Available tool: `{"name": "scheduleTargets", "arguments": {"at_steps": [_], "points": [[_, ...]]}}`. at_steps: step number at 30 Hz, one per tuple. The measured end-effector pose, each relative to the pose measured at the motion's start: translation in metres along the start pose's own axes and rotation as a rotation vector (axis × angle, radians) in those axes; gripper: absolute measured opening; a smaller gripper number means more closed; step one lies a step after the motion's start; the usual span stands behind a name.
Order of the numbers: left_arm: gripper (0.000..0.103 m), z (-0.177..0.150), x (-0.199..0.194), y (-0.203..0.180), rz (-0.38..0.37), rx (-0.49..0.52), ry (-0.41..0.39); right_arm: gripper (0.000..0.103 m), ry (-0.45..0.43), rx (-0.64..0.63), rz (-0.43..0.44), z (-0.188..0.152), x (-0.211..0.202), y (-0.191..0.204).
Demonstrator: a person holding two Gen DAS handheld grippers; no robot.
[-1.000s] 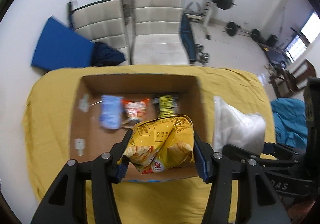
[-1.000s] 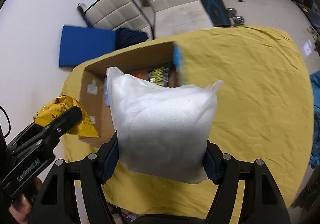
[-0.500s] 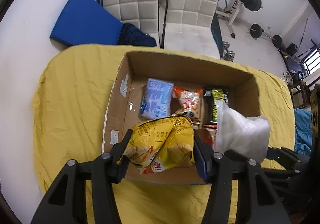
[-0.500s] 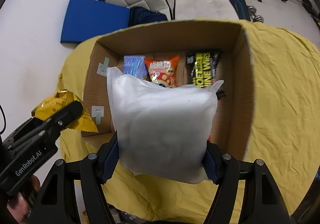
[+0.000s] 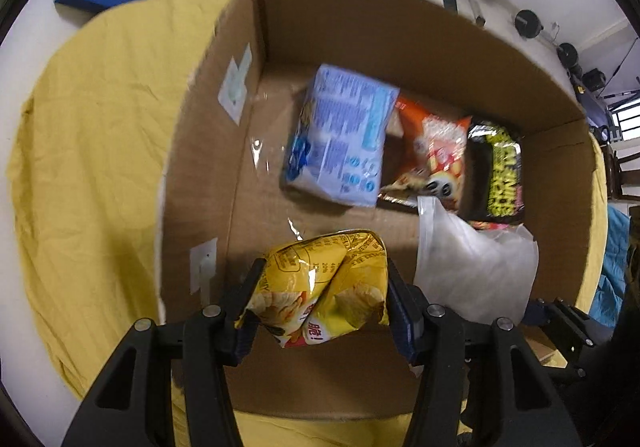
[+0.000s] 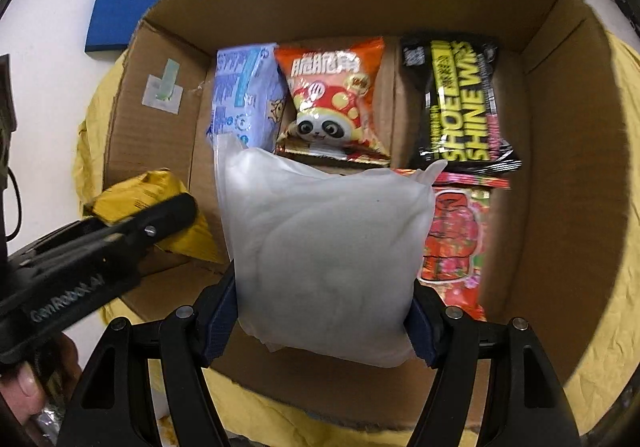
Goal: Organize soft objects
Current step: 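Lower both bags into the box and open both grippers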
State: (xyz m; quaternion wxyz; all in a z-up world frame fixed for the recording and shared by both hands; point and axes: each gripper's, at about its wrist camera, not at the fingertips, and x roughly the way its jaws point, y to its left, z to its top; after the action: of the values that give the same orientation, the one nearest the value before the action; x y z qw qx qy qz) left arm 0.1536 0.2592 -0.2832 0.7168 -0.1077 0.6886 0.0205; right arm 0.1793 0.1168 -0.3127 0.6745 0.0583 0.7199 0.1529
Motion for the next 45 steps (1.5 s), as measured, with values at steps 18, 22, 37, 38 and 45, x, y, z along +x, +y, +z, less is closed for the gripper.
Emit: {"name": "scheduleTargets", "arguments": {"at_steps": [18,22,37,38,45], "points": [[0.055,-0.008,0.031,0.0,0.019,0.03,0.105,0.082,0.083,-0.024,-0.009,0.004,0.042,0.005],[0.055,-0.013,0.024,-0.001,0.024,0.042,0.095,0.082,0.084,-0.032,-0.015,-0.006,0.029,-0.001],[0.069,-0.021,-0.018,-0.026,0.047,0.046,-0.015,0.082,-0.003,0.005,-0.096,-0.029,-0.041,-0.044],[0.072,-0.021,-0.022,-0.027,0.05,0.048,-0.027,0.082,-0.008,0.009,-0.101,-0.028,-0.042,-0.043],[0.103,-0.018,-0.038,-0.028,0.078,0.06,-0.106,0.099,-0.053,0.02,-0.173,-0.03,-0.056,-0.053]]}}
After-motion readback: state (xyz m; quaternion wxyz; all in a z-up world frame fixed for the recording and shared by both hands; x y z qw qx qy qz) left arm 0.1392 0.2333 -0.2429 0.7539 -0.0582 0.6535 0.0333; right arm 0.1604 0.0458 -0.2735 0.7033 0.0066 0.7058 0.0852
